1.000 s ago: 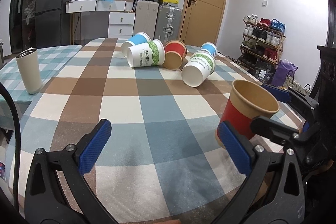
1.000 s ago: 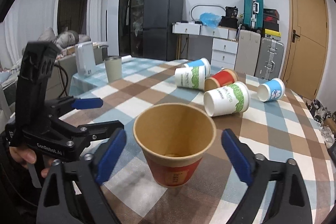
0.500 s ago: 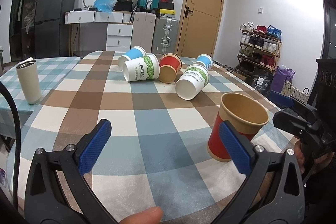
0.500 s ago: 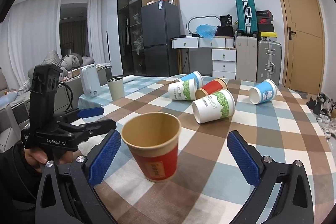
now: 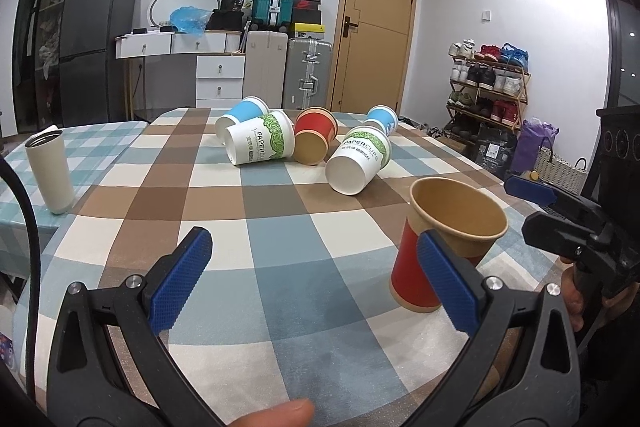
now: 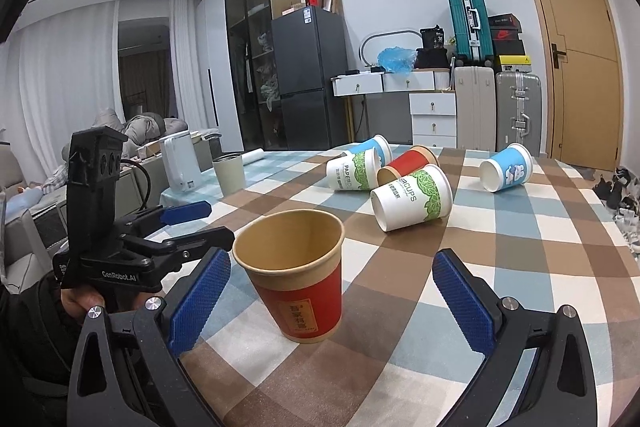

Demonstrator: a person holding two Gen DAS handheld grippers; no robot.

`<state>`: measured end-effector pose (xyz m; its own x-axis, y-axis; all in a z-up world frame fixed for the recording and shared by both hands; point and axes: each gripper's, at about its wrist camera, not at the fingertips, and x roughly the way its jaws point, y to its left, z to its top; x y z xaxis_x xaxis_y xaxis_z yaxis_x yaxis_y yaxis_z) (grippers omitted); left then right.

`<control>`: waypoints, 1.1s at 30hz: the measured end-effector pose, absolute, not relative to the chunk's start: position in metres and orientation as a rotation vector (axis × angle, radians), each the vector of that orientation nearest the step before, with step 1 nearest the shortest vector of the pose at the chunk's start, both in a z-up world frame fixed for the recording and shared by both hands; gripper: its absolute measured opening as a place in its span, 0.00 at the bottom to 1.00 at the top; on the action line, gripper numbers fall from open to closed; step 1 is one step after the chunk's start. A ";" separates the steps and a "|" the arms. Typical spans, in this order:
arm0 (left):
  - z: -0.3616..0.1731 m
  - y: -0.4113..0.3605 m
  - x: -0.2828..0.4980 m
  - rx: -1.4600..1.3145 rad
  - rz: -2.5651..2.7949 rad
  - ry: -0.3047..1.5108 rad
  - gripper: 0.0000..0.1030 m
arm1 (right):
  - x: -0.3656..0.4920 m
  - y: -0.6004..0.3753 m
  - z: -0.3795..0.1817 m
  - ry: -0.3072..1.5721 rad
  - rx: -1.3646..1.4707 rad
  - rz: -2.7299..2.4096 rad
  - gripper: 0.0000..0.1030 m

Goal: Flip cup upright

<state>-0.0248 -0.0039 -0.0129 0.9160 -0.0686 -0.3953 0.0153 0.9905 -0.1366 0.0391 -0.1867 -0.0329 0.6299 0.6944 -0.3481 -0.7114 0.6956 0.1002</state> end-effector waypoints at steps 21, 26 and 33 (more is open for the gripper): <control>-0.015 -0.001 -0.026 -0.124 -0.043 0.414 0.99 | 0.039 -0.187 -0.034 0.379 -0.041 0.806 1.00; -0.015 -0.001 -0.026 -0.123 -0.043 0.413 0.99 | 0.039 -0.186 -0.034 0.378 -0.043 0.806 1.00; -0.016 0.000 -0.026 -0.121 -0.042 0.413 0.99 | 0.039 -0.187 -0.034 0.379 -0.042 0.806 1.00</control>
<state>-0.0257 -0.0004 -0.0157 0.9153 -0.0657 -0.3973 0.0163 0.9919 -0.1263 0.0393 -0.1866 -0.0339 0.6290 0.6960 -0.3463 -0.7108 0.6953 0.1063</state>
